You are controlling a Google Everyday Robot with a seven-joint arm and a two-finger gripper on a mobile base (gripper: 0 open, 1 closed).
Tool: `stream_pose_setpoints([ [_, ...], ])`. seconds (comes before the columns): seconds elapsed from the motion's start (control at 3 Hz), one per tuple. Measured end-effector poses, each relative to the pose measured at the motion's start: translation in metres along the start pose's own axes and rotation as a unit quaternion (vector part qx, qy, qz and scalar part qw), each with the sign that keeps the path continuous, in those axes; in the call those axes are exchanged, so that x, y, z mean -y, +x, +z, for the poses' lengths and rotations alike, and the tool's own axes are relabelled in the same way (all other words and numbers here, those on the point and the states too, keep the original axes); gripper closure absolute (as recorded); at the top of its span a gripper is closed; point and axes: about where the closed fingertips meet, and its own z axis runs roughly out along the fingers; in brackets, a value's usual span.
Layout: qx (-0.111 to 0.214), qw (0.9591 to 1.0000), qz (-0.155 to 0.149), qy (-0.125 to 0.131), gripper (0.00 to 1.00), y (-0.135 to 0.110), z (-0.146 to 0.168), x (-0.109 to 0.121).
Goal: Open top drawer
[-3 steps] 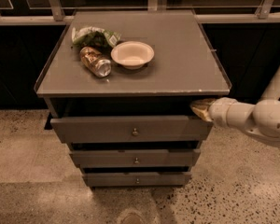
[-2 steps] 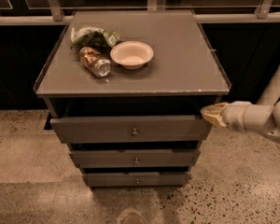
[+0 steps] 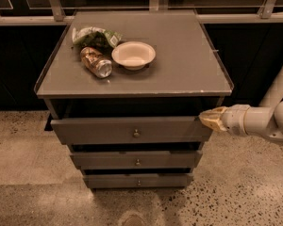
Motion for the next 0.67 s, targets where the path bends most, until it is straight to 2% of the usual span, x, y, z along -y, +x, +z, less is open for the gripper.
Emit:
stream_pose_setpoints([
  [0.67,0.044,0.9983,-0.031,0.021,1.0,-0.038,0.024,0.021],
])
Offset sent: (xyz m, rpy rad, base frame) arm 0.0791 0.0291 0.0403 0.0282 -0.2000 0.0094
